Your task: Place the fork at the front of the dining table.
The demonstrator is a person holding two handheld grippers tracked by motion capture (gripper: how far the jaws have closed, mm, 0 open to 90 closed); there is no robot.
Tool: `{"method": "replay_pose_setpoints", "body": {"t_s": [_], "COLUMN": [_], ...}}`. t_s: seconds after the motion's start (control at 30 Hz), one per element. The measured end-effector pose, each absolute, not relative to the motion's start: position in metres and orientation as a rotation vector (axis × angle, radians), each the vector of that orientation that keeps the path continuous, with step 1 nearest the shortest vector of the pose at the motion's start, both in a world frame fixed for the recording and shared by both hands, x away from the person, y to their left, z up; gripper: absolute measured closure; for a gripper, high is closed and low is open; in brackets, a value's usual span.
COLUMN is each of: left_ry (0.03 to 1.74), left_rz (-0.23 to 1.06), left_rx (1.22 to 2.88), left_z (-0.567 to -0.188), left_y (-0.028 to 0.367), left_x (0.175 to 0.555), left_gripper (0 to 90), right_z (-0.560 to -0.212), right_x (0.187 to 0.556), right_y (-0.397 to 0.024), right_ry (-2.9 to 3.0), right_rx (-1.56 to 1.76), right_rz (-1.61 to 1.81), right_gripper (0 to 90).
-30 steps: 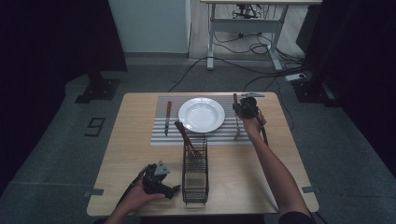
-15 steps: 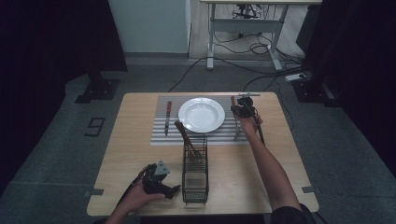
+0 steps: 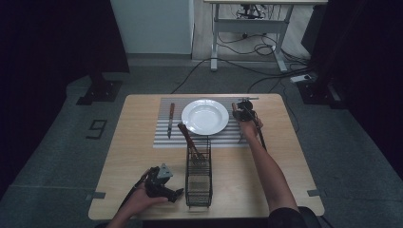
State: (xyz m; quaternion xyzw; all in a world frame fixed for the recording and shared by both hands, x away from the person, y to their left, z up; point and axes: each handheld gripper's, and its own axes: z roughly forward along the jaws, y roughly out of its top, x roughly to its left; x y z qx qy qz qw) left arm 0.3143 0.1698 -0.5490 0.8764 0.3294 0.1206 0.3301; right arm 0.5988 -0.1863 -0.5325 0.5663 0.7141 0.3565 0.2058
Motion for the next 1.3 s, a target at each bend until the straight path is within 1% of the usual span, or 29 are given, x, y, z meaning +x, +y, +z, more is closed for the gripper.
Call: {"method": "replay_pose_setpoints", "body": {"t_s": [0.33,0.5,0.6,0.73,0.87,1.1,1.17,1.3], "left_ry": [0.858,0.858,0.858,0.858,0.858,0.861,0.862,0.862], "left_rz": [0.314,0.314,0.314,0.314,0.314,0.316,0.316,0.316], "left_rx": [2.293,2.293,2.293,2.293,2.293,2.292,2.292,2.291], "left_z": [-0.549,-0.549,-0.549,-0.549,-0.549,-0.549,-0.549,-0.549], "left_y": [0.17,0.17,0.17,0.17,0.17,0.17,0.17,0.17], "left_x": [0.315,0.315,0.315,0.315,0.315,0.314,0.314,0.314], "left_gripper": [0.0,0.0,0.0,0.0,0.0,0.0,0.0,0.0], "right_z": [-0.544,-0.544,-0.543,-0.539,-0.537,-0.536,-0.538,-0.541], "right_x": [0.599,0.597,0.595,0.59,0.578,0.561,0.556,0.553], "right_y": [-0.186,-0.185,-0.188,-0.193,-0.195,-0.199,-0.199,-0.2], "right_ry": [2.005,2.011,1.996,2.009,2.019,2.062,2.073,2.083], "right_rx": [1.574,1.562,1.57,1.577,1.554,1.564,1.549,1.528], "right_rz": [0.936,0.927,0.951,0.953,0.963,0.924,0.915,0.89], "right_gripper": [75.1,69.8,68.1,65.2,65.7,62.1,64.2,72.3]}}
